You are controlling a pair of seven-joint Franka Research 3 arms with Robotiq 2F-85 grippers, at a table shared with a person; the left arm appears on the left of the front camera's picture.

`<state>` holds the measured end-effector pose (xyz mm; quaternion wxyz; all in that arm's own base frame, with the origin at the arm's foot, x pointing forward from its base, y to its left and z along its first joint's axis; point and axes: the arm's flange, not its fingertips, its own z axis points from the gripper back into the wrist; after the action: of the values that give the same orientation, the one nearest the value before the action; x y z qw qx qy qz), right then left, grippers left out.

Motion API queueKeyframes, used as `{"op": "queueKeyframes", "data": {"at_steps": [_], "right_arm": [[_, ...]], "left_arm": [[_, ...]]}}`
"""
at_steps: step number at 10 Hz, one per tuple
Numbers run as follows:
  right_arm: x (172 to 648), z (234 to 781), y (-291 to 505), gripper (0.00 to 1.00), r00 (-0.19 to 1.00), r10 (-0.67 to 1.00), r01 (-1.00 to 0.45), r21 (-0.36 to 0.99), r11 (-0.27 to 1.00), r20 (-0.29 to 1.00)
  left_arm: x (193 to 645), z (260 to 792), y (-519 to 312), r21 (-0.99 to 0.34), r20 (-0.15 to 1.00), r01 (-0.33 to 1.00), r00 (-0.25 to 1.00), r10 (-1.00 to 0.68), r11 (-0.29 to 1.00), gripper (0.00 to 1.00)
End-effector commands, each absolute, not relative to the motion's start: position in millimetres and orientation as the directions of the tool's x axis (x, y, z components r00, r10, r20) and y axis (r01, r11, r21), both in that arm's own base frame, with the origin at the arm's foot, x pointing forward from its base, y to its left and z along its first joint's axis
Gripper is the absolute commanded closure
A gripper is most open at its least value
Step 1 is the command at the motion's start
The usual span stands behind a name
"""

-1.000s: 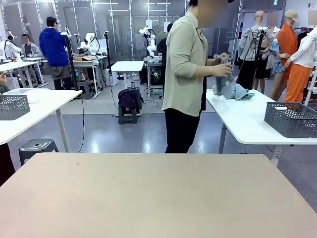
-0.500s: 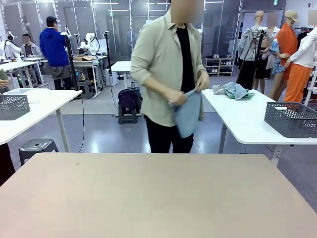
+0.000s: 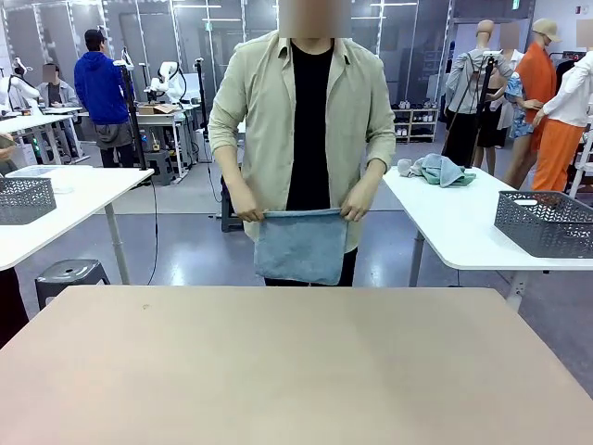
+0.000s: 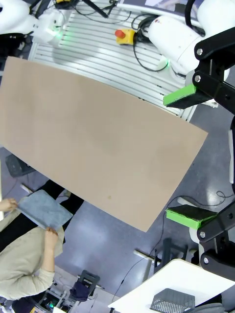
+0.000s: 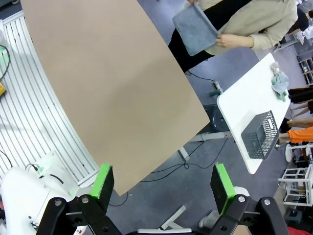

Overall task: Fold the towels and place them in the basket.
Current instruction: When a person lays out a Towel with hook on the table, fold it in half twice.

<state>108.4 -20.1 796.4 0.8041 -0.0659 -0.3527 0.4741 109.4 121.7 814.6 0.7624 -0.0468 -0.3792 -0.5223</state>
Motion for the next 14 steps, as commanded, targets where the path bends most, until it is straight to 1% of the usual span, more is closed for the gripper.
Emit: {"op": "queueKeyframes", "data": {"at_steps": [1,14], "right_arm": [[100.0,798.4,-19.9,0.0,0.295,0.81,-0.709,-0.451,0.541,0.507],[100.0,798.4,-19.9,0.0,0.295,0.81,-0.709,-0.451,0.541,0.507]], "left_arm": [[100.0,818.3,120.7,0.341,0.63,0.828,0.149,-0.762,0.444,0.0],[100.0,818.3,120.7,0.341,0.63,0.828,0.149,-0.762,0.444,0.0]]}}
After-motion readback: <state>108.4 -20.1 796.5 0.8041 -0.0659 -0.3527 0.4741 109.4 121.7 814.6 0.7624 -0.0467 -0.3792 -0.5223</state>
